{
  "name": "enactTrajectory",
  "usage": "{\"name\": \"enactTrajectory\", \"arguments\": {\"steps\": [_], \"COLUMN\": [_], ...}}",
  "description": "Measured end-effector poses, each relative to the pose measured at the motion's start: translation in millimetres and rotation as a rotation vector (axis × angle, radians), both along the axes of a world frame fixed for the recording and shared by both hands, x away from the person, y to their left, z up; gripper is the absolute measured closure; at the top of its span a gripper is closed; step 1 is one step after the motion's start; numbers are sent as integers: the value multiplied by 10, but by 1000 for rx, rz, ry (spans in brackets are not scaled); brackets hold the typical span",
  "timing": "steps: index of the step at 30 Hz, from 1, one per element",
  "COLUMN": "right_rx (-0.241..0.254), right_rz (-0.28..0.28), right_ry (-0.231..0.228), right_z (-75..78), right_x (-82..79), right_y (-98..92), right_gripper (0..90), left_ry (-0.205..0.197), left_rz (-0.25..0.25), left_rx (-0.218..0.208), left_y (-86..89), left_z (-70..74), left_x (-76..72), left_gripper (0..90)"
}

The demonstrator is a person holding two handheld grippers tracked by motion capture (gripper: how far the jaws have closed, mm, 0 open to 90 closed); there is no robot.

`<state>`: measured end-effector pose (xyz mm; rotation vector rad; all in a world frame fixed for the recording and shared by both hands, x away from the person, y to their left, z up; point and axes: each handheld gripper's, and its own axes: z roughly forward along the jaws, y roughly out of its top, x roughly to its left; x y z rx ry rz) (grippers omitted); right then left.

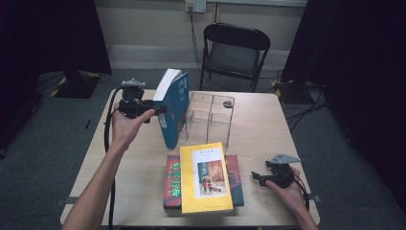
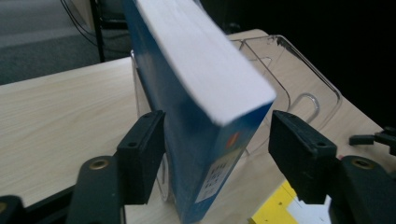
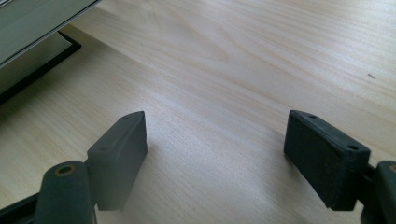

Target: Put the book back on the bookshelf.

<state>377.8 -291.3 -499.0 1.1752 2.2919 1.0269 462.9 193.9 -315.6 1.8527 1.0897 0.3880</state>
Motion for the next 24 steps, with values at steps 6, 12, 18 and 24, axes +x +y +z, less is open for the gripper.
{"name": "enactTrajectory", "arguments": {"steps": [6, 12, 18, 24], "right_rx": [-1, 0, 0, -1], "right_rz": [-5, -4, -3, -3], "right_ry": [1, 1, 2, 1], "right_z": [0, 0, 1, 0], "right_x": [2, 3, 3, 2], "right_y": [1, 0, -3, -1], "right_gripper": [213, 212, 212, 213], "left_ry": [-44, -40, -61, -53], "left_rz": [13, 32, 40, 53], "left_rx": [6, 16, -28, -13], "left_y": [-58, -114, -106, -127], "left_z": [-157, -362, -475, -461], "left_x": [-50, 14, 13, -28], "left_gripper": [376, 477, 490, 517]}}
